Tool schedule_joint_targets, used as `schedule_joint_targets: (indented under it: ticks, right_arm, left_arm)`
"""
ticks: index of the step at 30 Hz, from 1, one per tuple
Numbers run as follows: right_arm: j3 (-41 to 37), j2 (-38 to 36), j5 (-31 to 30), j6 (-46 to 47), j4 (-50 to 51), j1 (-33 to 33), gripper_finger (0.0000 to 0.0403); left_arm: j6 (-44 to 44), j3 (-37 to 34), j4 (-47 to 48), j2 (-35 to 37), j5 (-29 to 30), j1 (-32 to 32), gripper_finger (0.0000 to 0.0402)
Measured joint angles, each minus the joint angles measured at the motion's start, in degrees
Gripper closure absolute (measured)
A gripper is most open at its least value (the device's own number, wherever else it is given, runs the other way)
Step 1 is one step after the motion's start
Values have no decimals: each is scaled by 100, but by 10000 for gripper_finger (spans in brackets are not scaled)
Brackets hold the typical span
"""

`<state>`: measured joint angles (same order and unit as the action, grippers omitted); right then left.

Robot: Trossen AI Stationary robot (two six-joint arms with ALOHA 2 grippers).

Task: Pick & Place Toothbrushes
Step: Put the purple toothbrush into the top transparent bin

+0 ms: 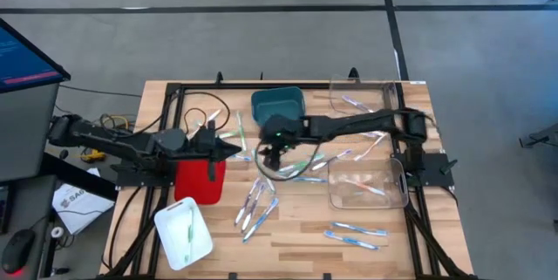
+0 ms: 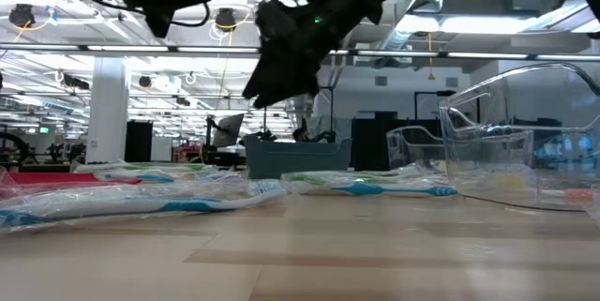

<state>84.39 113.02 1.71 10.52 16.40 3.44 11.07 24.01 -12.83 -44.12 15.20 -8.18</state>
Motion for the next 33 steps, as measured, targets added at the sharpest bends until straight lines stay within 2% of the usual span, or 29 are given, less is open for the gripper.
schedule_joint_targets:
  ticks: [4,7,26,33]
  right_arm:
    - [443,320,46,134,630,-140,228]
    - [652,480,-8,68,579,-233,228]
    - [700,479,-29,-57,886,-270,228]
    - [718,827,-41,3,666,-377,228]
  left_arm:
    - [-16,-66,-76,-50,-176,-152,401]
    - [-28,-62,-102,-135,-164,-248,401]
    - [-13,-56,-270,-349,-155,-280,401]
    - [-11,-56,-263,-349,-155,-280,401]
